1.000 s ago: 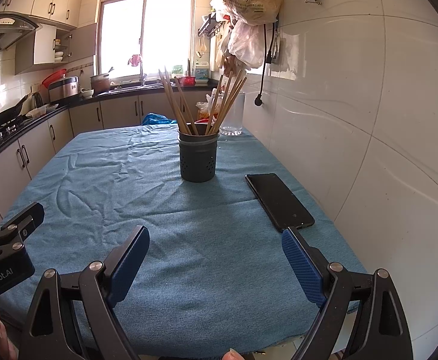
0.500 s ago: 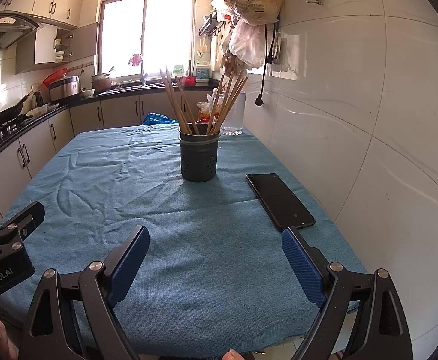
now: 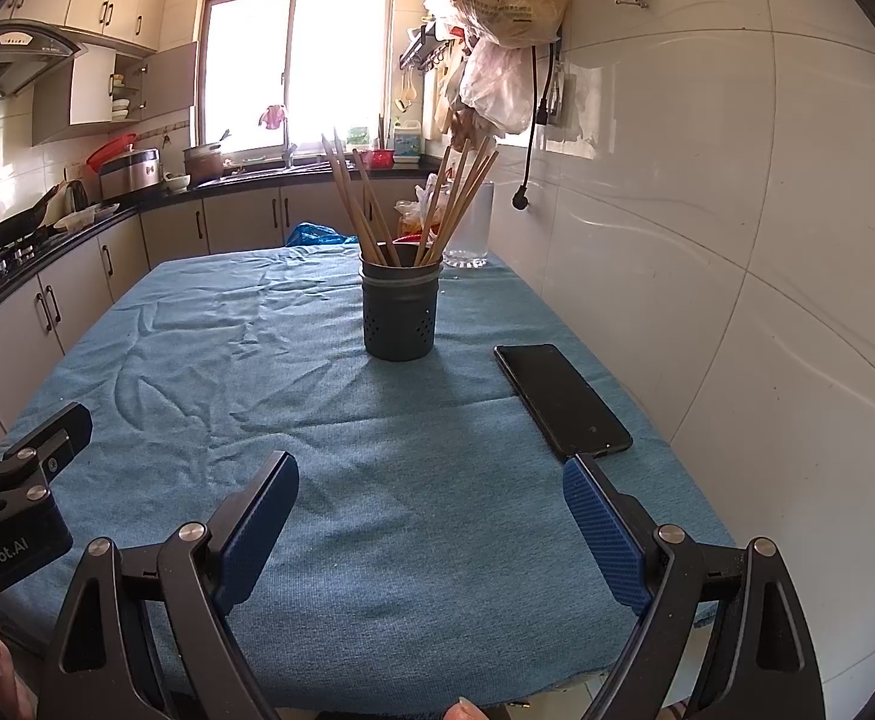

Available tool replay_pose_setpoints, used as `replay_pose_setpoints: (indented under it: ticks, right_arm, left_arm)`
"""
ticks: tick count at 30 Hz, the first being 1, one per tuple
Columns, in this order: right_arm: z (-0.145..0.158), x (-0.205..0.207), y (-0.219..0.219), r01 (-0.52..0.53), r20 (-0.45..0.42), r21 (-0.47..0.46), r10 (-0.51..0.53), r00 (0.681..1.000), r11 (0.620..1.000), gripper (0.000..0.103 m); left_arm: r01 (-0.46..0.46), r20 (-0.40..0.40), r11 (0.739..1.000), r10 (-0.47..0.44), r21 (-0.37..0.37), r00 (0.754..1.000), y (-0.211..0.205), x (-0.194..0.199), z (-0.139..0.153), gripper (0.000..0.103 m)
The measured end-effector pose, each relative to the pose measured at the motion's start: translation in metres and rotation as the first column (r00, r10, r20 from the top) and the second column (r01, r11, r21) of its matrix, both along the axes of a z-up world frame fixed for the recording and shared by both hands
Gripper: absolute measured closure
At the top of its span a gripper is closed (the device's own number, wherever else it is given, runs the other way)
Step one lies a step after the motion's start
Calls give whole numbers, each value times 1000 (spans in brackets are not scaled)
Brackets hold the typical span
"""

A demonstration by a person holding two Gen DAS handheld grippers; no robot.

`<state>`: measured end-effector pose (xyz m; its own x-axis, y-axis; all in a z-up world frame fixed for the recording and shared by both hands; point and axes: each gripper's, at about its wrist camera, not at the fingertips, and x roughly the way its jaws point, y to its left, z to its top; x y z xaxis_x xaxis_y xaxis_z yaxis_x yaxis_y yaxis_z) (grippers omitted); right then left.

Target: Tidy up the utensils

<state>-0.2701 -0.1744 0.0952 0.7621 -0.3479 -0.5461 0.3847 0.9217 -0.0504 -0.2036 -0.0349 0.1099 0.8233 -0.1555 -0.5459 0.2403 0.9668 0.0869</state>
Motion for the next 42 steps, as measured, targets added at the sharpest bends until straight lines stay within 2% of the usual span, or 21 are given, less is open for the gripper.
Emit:
replay_pose_setpoints:
  ticks: [42]
  right_arm:
    - [-2, 2, -3, -8, -9, 5, 8, 1000, 1000, 10]
  left_arm:
    - [-14, 0, 1000, 14, 1, 1000, 5, 3, 2, 0]
